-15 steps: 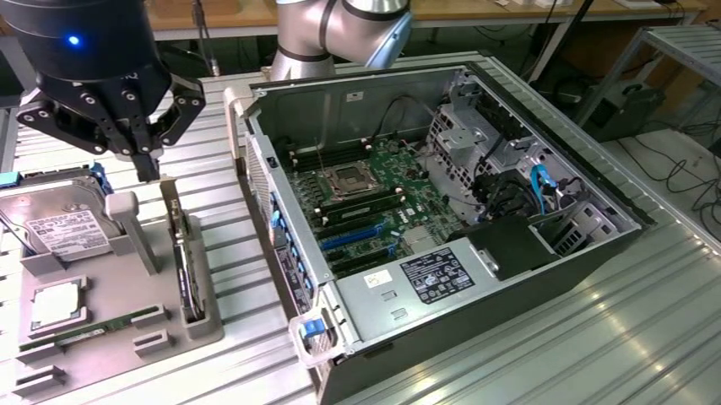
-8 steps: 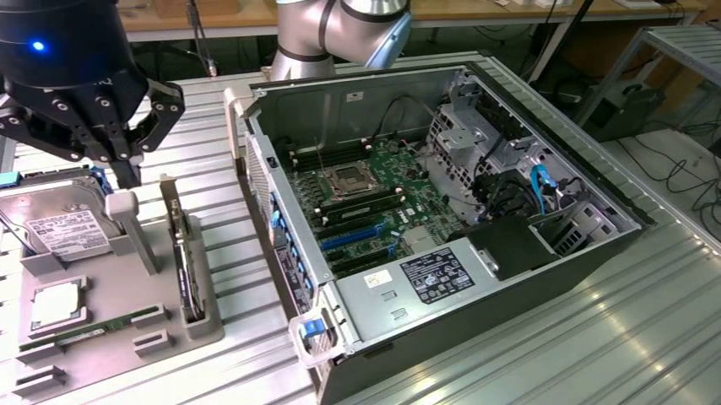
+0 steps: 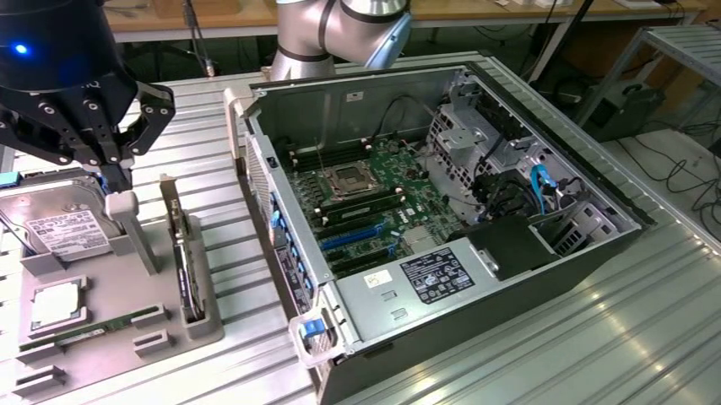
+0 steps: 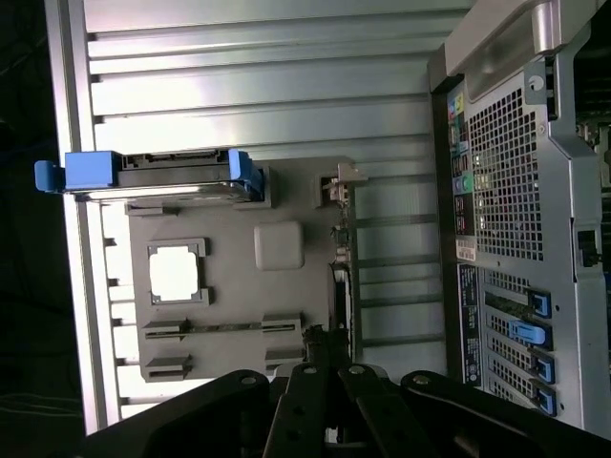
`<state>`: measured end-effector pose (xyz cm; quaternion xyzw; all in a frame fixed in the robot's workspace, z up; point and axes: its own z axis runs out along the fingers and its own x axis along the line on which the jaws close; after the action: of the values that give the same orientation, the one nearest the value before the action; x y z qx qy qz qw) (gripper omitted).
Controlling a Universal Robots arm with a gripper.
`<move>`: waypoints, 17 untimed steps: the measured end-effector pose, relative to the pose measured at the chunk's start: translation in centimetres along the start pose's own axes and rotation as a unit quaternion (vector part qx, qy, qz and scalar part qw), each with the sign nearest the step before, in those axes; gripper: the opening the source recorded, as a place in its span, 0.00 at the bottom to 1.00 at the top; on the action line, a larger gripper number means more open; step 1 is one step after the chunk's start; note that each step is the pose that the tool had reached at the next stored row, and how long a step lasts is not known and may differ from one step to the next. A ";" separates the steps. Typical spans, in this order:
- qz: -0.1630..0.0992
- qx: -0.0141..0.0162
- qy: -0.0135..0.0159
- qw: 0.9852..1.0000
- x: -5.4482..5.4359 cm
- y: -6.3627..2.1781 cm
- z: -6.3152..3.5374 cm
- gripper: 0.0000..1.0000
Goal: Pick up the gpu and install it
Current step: 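Pick up the gpu and move the gpu toward the slot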
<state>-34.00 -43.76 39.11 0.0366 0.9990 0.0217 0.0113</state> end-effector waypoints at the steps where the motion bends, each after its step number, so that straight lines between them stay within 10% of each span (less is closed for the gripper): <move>1: 0.000 0.000 0.000 1.000 0.0 0.00 0.00 0.11; 12: 0.000 0.000 0.000 1.000 0.0 0.00 0.00 0.11; 17: 0.000 0.000 0.000 1.000 0.0 0.00 0.00 0.36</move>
<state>-34.00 -43.76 39.11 0.0367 0.9990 0.0217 0.0113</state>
